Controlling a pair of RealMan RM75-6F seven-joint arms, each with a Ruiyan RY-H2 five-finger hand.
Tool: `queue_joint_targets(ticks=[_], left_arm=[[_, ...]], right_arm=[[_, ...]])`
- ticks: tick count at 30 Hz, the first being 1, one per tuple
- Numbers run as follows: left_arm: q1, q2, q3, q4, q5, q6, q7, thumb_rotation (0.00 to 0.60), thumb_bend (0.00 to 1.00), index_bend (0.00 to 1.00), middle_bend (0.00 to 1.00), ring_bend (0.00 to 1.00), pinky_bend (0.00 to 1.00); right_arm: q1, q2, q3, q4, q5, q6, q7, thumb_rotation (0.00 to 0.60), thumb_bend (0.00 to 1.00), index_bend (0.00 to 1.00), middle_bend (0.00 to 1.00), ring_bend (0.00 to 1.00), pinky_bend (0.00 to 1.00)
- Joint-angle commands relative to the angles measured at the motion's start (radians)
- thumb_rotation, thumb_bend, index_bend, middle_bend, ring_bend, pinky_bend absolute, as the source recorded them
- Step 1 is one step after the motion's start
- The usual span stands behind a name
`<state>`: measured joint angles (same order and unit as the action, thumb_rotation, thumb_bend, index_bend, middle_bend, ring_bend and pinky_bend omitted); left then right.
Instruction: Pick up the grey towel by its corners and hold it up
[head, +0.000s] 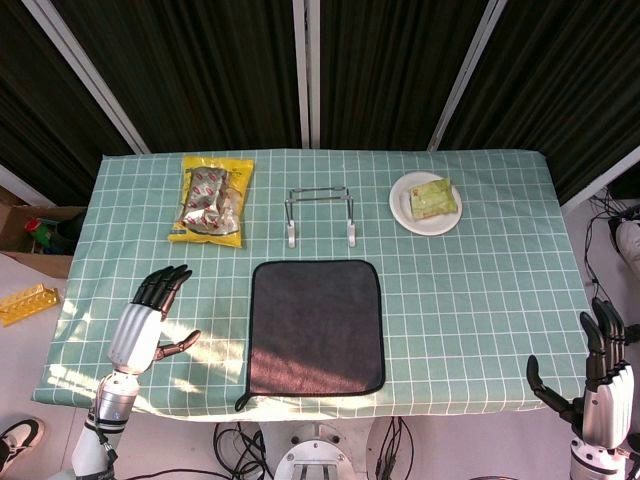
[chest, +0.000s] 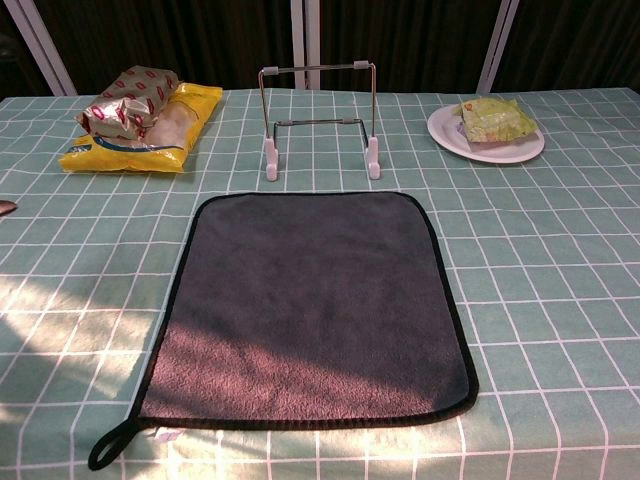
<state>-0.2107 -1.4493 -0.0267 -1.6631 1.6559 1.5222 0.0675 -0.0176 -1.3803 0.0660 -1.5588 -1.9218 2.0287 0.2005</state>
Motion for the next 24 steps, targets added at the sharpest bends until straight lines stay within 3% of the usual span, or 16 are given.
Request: queue_joint_targets(ticks=[1,6,17,24], left_arm=[[-0.001,-0.003,0.001,0.001,-0.002,-0.005,0.001,0.6,0.17,0.09,0.1,0.08,0.13],[-0.004,-0.009,0.011,-0.004,0.001,-0.023,0.026,0.6,0.17,0.09,0.1,0.08,0.13],[-0.024,-0.061,0.124,-0.018,0.092,-0.128,0.116,0.6,0.12,0.09,0.1,0.08,0.13],[-0.022,-0.101,0.15,-0.011,0.071,-0.182,0.142,0.6,0.09,0.09,0.1,0.08,0.13]], right_arm=[[0.001,0.0,0.001,0.001,0.001,0.0,0.003,0.6,0.39,0.0,0.0,0.0,0.0],[-0.001,0.002,0.002,0.004,0.005,0.002,0.01,0.6,0.4,0.0,0.0,0.0,0.0],[-0.007,0.01,-0.004,0.002,-0.001,0.006,0.016,0.6,0.39,0.0,0.0,0.0,0.0],[-0.012,0.019,-0.012,-0.016,0.002,0.0,0.019,0.6,0.39,0.0,0.0,0.0,0.0]])
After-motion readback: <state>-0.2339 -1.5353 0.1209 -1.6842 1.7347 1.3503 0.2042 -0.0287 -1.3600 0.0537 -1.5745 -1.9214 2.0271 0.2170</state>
